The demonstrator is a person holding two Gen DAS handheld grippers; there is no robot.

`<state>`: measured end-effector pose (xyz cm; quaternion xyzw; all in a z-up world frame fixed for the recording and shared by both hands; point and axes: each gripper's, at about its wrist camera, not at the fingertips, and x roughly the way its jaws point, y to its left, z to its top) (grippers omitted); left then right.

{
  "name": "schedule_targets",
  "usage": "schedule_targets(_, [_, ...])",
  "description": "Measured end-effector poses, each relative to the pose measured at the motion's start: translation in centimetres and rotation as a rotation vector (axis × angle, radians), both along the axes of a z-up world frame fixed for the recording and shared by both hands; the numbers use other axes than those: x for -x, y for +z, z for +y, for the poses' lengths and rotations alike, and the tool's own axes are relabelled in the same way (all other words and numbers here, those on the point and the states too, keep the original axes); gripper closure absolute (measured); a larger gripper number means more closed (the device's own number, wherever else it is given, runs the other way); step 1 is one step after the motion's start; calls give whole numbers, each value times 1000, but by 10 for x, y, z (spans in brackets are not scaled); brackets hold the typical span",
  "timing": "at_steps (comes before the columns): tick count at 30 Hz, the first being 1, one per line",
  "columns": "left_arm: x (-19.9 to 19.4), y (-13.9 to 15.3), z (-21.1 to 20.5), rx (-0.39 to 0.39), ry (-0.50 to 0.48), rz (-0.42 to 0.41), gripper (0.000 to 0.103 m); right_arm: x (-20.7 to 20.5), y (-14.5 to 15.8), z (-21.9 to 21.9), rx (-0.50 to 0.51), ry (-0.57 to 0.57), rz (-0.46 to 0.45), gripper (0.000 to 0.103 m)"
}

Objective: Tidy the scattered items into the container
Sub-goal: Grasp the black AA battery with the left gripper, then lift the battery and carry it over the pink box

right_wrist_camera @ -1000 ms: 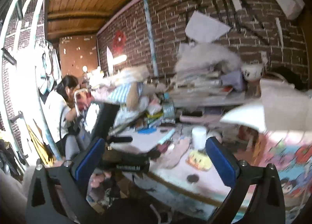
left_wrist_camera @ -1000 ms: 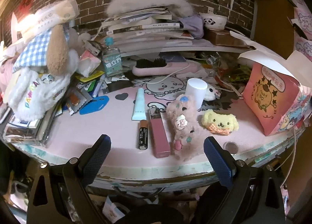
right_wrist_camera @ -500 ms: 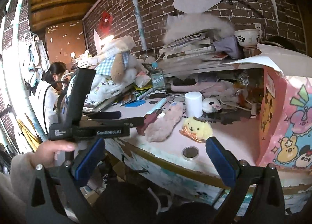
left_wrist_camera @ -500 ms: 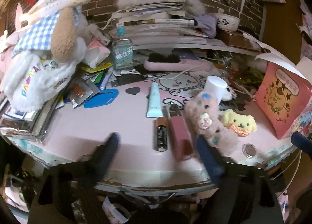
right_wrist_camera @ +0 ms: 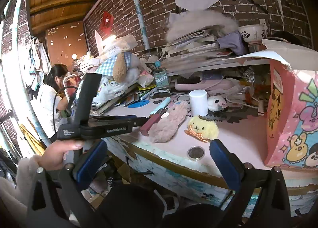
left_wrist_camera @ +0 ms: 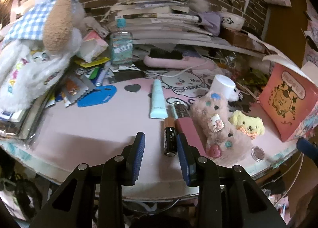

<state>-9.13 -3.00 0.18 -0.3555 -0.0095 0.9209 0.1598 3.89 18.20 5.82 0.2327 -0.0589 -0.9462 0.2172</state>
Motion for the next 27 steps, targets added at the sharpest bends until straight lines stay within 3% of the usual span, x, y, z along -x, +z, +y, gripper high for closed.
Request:
schedule_targets(5, [4,-2,6,15,-13,14,78,0,-1,1,4,-2,-1,0])
schedule_targets(14, [6,-4,10,54,-13,34,95,4,-3,5,23,-10,-20,0])
schedule_targets(27, [6,7,6,38,-8,51,95,8,-2,9,36,-24,-22,0])
